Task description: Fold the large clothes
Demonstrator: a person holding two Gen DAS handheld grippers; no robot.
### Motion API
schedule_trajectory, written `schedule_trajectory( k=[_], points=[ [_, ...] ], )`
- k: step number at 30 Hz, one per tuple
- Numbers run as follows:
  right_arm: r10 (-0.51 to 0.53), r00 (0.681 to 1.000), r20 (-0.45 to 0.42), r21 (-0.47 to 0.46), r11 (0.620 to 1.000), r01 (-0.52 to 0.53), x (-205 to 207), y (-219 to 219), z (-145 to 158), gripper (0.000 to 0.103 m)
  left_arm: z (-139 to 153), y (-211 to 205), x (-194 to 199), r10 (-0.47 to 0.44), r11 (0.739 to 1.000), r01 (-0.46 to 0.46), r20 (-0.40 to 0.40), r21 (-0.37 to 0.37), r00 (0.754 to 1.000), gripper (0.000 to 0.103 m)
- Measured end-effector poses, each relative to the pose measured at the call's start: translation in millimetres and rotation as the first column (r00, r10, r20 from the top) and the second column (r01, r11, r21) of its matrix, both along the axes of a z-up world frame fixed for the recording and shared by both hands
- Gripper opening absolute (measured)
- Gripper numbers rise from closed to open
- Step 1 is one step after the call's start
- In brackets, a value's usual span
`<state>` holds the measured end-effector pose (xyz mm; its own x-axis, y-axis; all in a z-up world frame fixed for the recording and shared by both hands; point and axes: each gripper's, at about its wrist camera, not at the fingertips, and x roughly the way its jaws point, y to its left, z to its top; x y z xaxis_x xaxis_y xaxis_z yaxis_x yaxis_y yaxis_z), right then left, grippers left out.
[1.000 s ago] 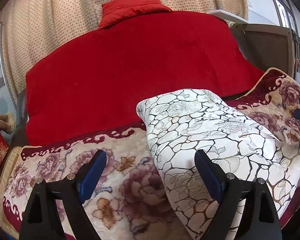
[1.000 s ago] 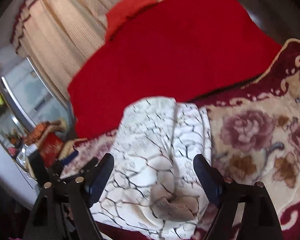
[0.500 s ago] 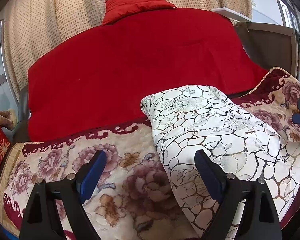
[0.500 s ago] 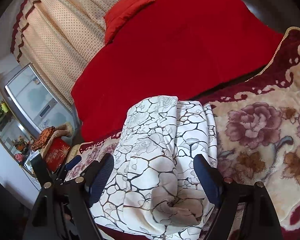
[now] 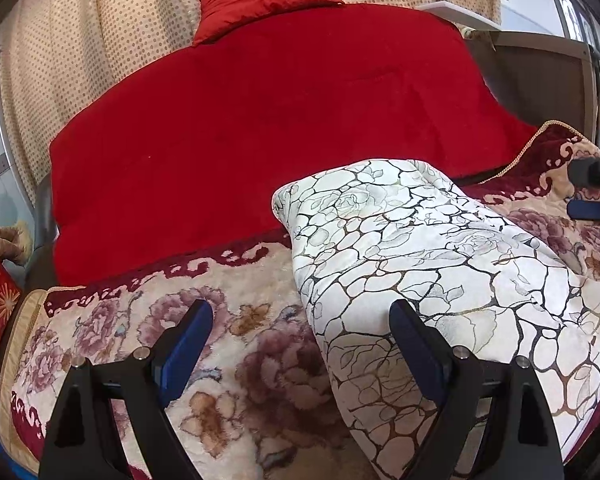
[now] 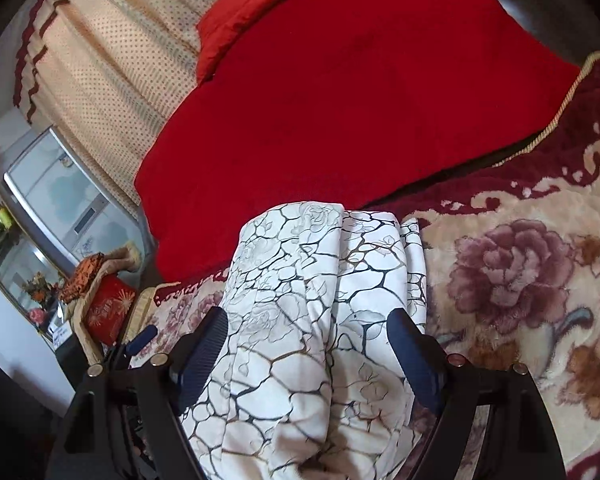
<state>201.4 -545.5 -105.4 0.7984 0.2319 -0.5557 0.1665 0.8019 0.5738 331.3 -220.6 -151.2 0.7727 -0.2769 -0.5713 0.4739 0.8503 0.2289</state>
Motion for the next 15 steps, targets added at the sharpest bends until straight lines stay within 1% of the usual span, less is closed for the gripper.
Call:
schedule_trajectory(
  k=[5, 7, 15],
  points=[
    [-0.009, 1.000, -0.020, 0.040, 0.999, 0.010, -1, -11, -14, 0.084, -4, -5, -1, -0.007, 1.000, 0.007, 0.000, 0.019, 1.000, 0.090],
    [-0.010, 1.000, -0.014, 0.073, 0.997, 0.011, -3, -16, -17, 0.084, -5, -6, -1, -0.007, 1.000, 0.007, -0.001, 0.021, 1.000, 0.090],
    [-0.010, 1.000, -0.030, 0.099, 0.995, 0.013, -8, -23, -25, 0.084, -7, -5, 2, 0.001, 1.000, -0.001, -0.008, 0.021, 1.000, 0.090]
  ],
)
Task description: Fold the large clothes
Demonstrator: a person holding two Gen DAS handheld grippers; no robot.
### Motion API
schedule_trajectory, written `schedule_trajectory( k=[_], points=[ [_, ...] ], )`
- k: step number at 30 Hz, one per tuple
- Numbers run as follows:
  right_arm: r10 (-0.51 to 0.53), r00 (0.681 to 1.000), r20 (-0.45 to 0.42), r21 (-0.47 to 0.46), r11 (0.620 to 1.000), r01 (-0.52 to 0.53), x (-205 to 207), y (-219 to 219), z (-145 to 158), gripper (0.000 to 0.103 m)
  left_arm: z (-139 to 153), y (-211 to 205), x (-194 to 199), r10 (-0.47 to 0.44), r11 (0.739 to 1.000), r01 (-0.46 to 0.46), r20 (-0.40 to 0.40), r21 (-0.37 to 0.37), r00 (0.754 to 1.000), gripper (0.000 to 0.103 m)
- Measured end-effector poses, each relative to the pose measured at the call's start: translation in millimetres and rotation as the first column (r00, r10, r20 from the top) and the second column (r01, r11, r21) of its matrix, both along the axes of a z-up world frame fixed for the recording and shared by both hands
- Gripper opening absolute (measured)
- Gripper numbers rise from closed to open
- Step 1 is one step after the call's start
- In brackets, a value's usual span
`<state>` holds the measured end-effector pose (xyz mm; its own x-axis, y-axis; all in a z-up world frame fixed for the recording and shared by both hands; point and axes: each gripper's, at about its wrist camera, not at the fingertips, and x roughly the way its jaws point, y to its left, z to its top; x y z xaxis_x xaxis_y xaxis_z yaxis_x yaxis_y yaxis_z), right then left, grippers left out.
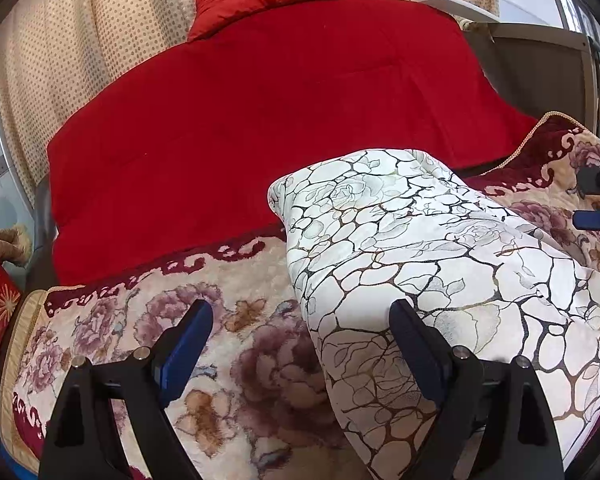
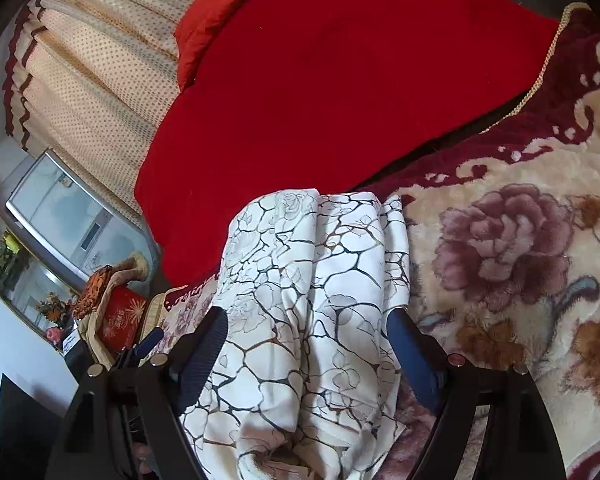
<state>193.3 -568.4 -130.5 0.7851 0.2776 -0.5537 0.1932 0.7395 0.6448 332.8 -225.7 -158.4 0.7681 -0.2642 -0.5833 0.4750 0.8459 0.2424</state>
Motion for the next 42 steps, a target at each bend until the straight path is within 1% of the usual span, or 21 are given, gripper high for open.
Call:
schedule_trajectory(
  k=[5, 12, 17, 21, 24, 26, 27, 30, 32, 34, 36, 39, 40, 42],
  points=[
    [-0.010, 1.000, -0.006, 0.033, 0.999, 0.010, -2, -4, -4, 0.084, 0, 3, 1, 0.009, 1.000, -0.009, 0.000, -0.001, 1.000, 0.090],
    [-0.001, 1.000, -0.002, 0.035, 0.999, 0.001, 0, 1, -4, 0.084, 1, 7, 3, 0.023, 1.000, -0.023, -0.001, -0.002, 1.000, 0.090],
    [-0.003, 1.000, -0.006, 0.046, 0.999, 0.003, 4, 2, -6, 0.084, 2, 12, 5, 0.020, 1.000, -0.020, -0.017, -0.014, 1.000, 0.090],
    [-0.001, 1.000, -0.018, 0.065, 0.998, 0.002, 7, 1, -10, 0.084, 1, 14, 8, -0.004, 0.999, 0.001, -0.068, -0.044, 0.998, 0.090],
    [0.002, 1.000, -0.031, 0.078, 0.997, 0.001, 10, -1, -14, 0.084, 0, 14, 13, -0.064, 0.995, 0.051, -0.151, -0.089, 0.986, 0.090],
    [0.001, 0.999, -0.042, 0.089, 0.996, 0.003, 13, -4, -19, 0.084, -2, 13, 18, -0.116, 0.988, 0.090, -0.222, -0.123, 0.968, 0.090],
    [0.000, 0.999, -0.051, 0.096, 0.995, 0.005, 14, -7, -23, 0.084, -3, 14, 22, -0.139, 0.984, 0.104, -0.264, -0.142, 0.954, 0.090],
    [0.001, 0.998, -0.059, 0.135, 0.991, 0.007, 15, -15, -31, 0.084, -5, 19, 35, -0.189, 0.968, 0.112, -0.366, -0.223, 0.911, 0.090],
    [-0.005, 0.998, -0.063, 0.156, 0.988, 0.014, 16, -20, -35, 0.084, -8, 23, 45, -0.209, 0.956, 0.094, -0.421, -0.277, 0.883, 0.090],
    [0.001, 0.999, -0.052, 0.188, 0.982, 0.009, 18, -27, -38, 0.084, -13, 25, 55, -0.232, 0.946, 0.085, -0.468, -0.314, 0.853, 0.090],
    [0.004, 0.999, -0.053, 0.204, 0.979, 0.007, 22, -31, -41, 0.084, -19, 25, 64, -0.224, 0.944, 0.058, -0.502, -0.324, 0.835, 0.090],
    [0.028, 0.997, -0.065, 0.232, 0.973, -0.012, 31, -37, -48, 0.084, -31, 23, 76, -0.270, 0.923, 0.037, -0.575, -0.384, 0.773, 0.090],
    [0.046, 0.996, -0.080, 0.240, 0.971, -0.025, 37, -39, -54, 0.084, -34, 23, 79, -0.283, 0.915, 0.029, -0.589, -0.403, 0.757, 0.090],
    [0.071, 0.992, -0.100, 0.260, 0.965, -0.043, 44, -39, -61, 0.084, -38, 21, 84, -0.297, 0.906, 0.016, -0.608, -0.424, 0.736, 0.091]
  ],
)
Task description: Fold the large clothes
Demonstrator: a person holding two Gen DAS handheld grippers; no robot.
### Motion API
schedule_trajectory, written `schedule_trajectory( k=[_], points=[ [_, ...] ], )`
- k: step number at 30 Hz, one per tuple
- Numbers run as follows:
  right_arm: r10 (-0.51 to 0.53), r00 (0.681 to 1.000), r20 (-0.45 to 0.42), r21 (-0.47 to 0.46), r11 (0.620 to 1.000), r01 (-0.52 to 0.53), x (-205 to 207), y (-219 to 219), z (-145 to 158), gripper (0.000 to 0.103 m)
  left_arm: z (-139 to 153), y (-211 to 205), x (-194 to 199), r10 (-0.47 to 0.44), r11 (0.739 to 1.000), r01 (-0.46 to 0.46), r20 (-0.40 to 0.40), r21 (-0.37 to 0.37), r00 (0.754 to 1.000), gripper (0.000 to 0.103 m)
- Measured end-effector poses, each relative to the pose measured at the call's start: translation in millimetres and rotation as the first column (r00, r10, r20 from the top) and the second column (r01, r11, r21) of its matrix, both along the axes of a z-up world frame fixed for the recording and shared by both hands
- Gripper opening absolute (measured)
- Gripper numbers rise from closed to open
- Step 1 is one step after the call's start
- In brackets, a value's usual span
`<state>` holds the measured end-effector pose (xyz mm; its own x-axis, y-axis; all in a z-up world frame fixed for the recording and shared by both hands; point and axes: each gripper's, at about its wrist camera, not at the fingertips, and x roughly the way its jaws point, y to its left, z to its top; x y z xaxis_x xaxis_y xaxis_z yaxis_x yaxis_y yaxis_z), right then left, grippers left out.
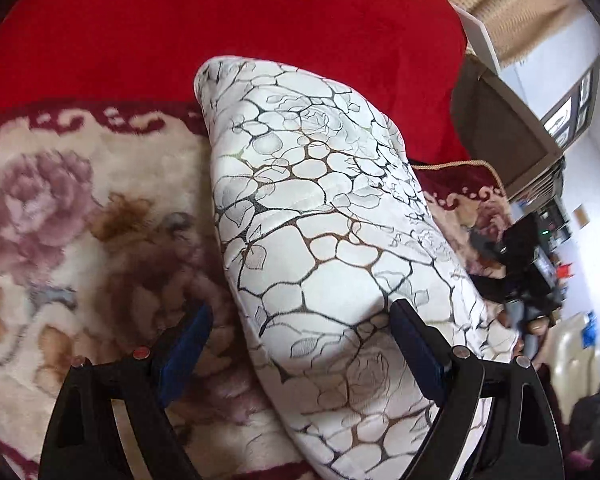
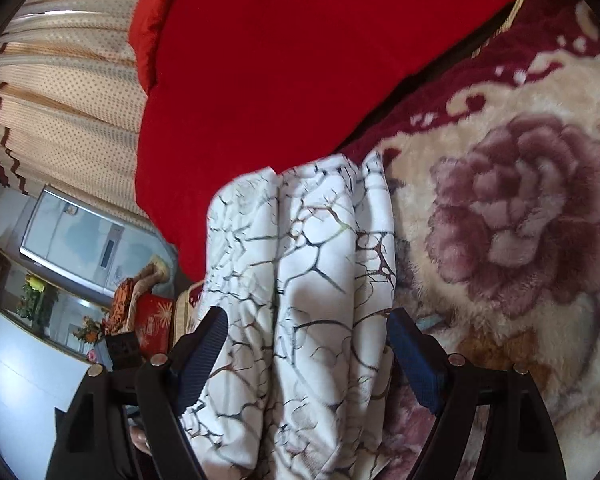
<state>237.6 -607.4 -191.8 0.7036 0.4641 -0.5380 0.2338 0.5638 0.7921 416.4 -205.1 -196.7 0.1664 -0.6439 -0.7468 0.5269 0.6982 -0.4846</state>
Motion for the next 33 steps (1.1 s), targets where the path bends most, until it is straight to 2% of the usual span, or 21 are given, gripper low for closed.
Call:
schedule_trajectory(
  k=[3, 7, 8, 11, 14, 15, 16, 17, 19, 27, 33],
  points=[
    [0.050, 0.998, -0.035, 0.031, 0.998, -0.049, 16, 4, -14, 0.085, -7, -5, 6, -0.009, 1.000, 0.008, -0.054, -0.016, 0.999, 0.094],
    [0.126, 0.990, -0.068, 0.018, 0.992, -0.125, 38, 19, -23, 0.087, -15, -13, 11, -0.054, 0.995, 0.041, -0.150, -0.091, 0.987, 0.095],
    [0.139, 0.988, -0.062, 0.021, 0.990, -0.138, 43, 24, -24, 0.087, -15, -17, 9, -0.059, 0.995, 0.047, -0.146, -0.084, 0.987, 0.098],
    [0.166, 0.985, -0.040, 0.068, 0.984, -0.163, 54, 31, -31, 0.089, -14, -29, 3, -0.062, 0.997, 0.057, -0.099, -0.058, 0.993, 0.099],
    [0.157, 0.987, -0.037, 0.046, 0.987, -0.155, 61, 40, -34, 0.089, -11, -33, 3, -0.046, 0.997, 0.039, -0.091, -0.074, 0.995, 0.099],
    [0.151, 0.988, -0.032, 0.027, 0.988, -0.150, 62, 45, -33, 0.085, -10, -34, 1, -0.045, 0.996, 0.038, -0.083, -0.078, 0.996, 0.099],
    [0.156, 0.987, -0.026, 0.014, 0.988, -0.156, 63, 50, -31, 0.075, -8, -33, -4, -0.045, 0.996, 0.039, -0.068, -0.081, 0.997, 0.099],
    [0.162, 0.987, -0.014, 0.018, 0.987, -0.162, 64, 55, -30, 0.071, -5, -35, -6, -0.045, 0.996, 0.041, -0.048, -0.079, 0.998, 0.099],
    [0.160, 0.987, -0.005, 0.016, 0.987, -0.160, 65, 60, -25, 0.058, 0, -38, -11, -0.053, 0.996, 0.052, -0.012, -0.071, 0.999, 0.099],
    [0.198, 0.975, 0.103, -0.065, 0.979, -0.192, 65, 100, 23, 0.054, 30, -24, -25, -0.049, 0.991, 0.057, 0.064, -0.124, 0.997, 0.091],
    [0.237, 0.954, 0.183, -0.022, 0.971, -0.237, 67, 135, 42, 0.054, 63, 13, -37, 0.028, 0.994, -0.010, 0.168, -0.110, 0.985, 0.091]
  ],
)
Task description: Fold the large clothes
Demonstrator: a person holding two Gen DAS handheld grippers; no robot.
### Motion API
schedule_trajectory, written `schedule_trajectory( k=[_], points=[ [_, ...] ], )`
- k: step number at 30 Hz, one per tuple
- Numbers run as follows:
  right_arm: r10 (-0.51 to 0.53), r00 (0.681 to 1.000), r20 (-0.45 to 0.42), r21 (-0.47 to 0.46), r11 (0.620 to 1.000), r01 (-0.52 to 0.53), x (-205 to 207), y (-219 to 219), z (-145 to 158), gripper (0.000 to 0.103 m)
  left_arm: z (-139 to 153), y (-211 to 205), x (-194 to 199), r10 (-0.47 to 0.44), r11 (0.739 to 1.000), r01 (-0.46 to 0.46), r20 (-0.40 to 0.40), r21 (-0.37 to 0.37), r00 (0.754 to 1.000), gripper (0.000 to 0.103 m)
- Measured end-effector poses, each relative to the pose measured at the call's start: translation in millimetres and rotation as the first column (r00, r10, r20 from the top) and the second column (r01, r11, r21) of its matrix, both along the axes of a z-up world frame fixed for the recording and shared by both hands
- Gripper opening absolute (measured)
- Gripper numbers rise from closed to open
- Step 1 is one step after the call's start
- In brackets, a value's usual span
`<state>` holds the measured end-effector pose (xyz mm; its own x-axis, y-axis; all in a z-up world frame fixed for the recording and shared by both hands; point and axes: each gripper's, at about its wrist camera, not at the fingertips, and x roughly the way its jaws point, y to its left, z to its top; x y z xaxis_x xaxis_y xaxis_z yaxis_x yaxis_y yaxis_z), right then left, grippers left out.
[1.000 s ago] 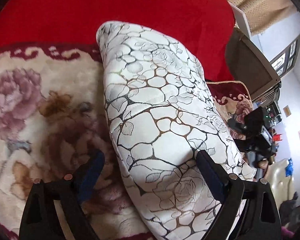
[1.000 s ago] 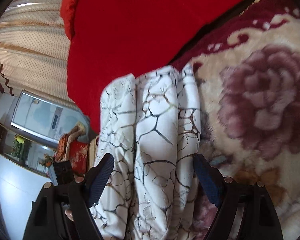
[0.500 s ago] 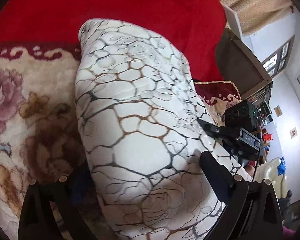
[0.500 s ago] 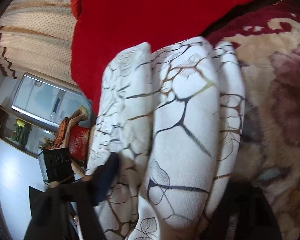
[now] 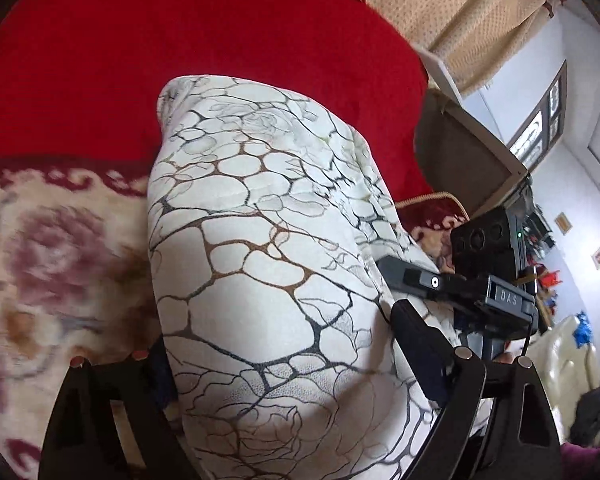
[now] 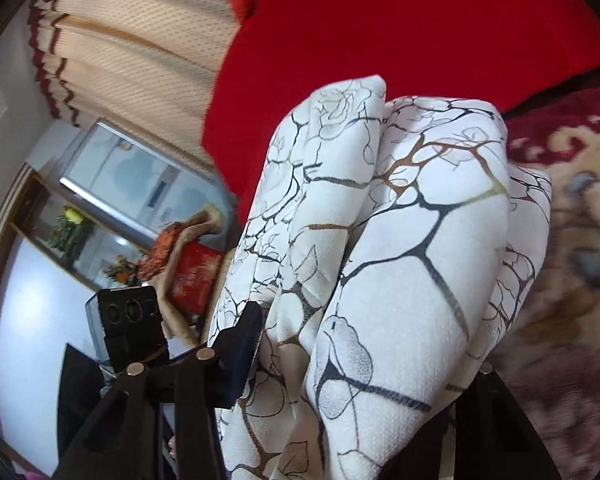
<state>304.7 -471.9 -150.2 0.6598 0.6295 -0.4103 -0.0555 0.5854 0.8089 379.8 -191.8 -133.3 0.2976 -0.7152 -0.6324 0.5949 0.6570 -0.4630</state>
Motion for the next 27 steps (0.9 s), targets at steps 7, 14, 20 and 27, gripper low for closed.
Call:
schedule_trajectory(
  k=[7, 14, 20, 27],
  points=[
    [0.017, 0.999, -0.051, -0.004, 1.000, -0.018, 17, 43, -22, 0.052, -50, 13, 22, 0.090, 0.970, -0.065, -0.099, 0.236, 0.991, 0.092],
    [-0.034, 0.985, -0.171, -0.163, 0.987, 0.006, 19, 46, -39, 0.063, -60, 9, 21, 0.137, 0.944, -0.109, -0.069, 0.310, 0.988, 0.094],
    [-0.125, 0.984, -0.130, -0.370, 0.927, 0.069, -7, 43, 13, 0.067, -21, 29, -15, 0.137, 0.964, -0.140, 0.028, 0.225, 0.990, 0.094],
    [-0.054, 0.998, -0.017, -0.446, 0.894, 0.041, 35, 64, 74, 0.068, -11, 56, -49, 0.080, 0.974, -0.093, 0.074, 0.204, 0.994, 0.094]
  ],
)
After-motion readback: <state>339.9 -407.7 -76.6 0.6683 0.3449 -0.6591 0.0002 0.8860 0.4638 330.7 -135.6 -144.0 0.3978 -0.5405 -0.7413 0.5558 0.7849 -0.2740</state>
